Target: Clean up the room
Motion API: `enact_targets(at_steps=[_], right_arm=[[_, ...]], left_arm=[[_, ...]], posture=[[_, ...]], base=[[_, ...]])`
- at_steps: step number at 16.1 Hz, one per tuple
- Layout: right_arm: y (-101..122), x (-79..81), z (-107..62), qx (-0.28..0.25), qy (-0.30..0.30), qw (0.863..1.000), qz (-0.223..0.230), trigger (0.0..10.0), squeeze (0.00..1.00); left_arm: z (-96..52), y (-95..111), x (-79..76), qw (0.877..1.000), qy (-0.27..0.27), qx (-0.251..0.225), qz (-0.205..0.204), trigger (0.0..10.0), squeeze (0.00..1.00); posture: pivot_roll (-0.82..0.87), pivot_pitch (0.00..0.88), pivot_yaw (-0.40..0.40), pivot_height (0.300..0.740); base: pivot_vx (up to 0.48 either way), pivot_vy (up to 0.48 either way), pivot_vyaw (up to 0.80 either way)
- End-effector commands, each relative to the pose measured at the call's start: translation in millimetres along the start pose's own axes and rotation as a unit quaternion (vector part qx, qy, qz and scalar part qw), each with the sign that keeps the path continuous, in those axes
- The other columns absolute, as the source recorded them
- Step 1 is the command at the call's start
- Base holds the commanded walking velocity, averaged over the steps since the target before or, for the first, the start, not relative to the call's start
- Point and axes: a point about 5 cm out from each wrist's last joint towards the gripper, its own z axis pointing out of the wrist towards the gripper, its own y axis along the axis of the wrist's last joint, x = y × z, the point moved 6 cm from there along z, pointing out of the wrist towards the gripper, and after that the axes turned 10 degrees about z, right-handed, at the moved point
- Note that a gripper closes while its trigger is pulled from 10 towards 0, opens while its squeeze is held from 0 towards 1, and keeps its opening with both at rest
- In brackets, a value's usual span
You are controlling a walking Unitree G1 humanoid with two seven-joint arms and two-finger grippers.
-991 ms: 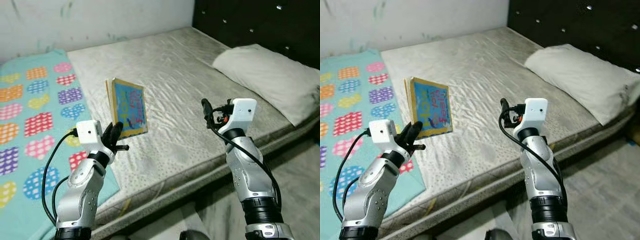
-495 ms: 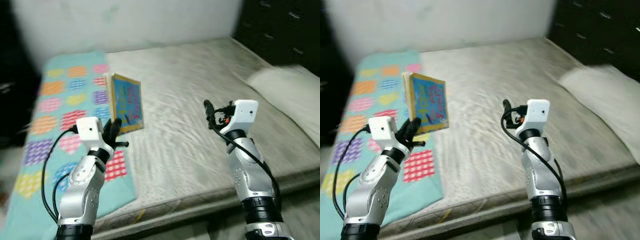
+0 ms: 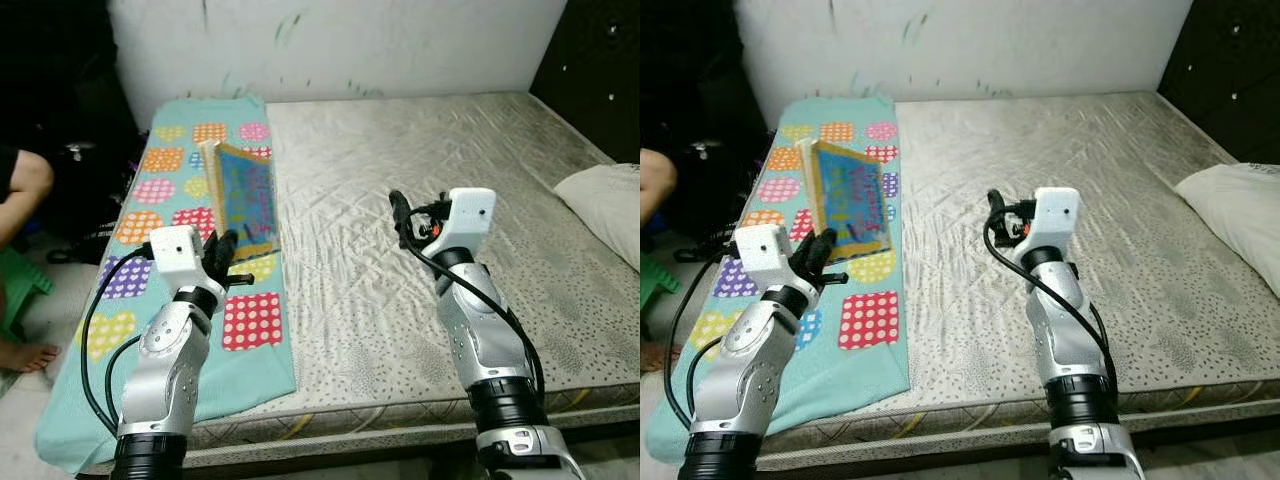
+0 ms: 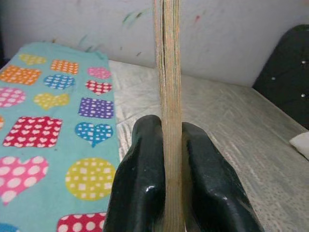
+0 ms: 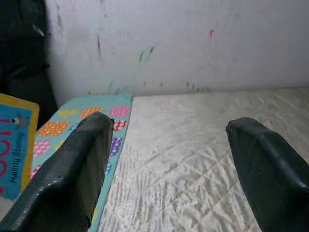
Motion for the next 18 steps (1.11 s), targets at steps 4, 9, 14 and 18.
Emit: enact_targets(at_steps=[4,9,14,18], right_arm=[[-1.2,1.5,-0.3,-0.003,0.001,1.0,0.002,10.0,0.0],[-3.3,0.0,-1.4,-0.001,0.001,1.0,0.002,10.0,0.0],[-5.9,-2.0,-3.1,0.002,0.0,1.0,0.001,10.0,0.0],[-6.6,-1.2,-2.9,0.003,0.002,1.0,0.002,10.0,0.0]], left_arm=[[2.5,10.9,-1.4,1.0,-0.004,-0.021,0.019,10.0,0.0],[3.3,9.4,-3.8,1.0,-0.01,-0.018,0.019,10.0,0.0],[3.0,10.5,-7.3,0.999,-0.022,-0.021,0.018,10.0,0.0],[3.0,10.7,-7.9,0.999,-0.025,-0.022,0.016,10.0,0.0]], posture=[[-0.05,0.0,0.014,0.74],[-0.05,0.0,0.014,0.74],[-0.05,0.0,0.013,0.74],[-0.05,0.0,0.012,0.74]], base=[[0.0,0.0,0.8],[0.0,0.0,0.42],[0.0,-0.053,0.0],[0.0,-0.296,0.0]])
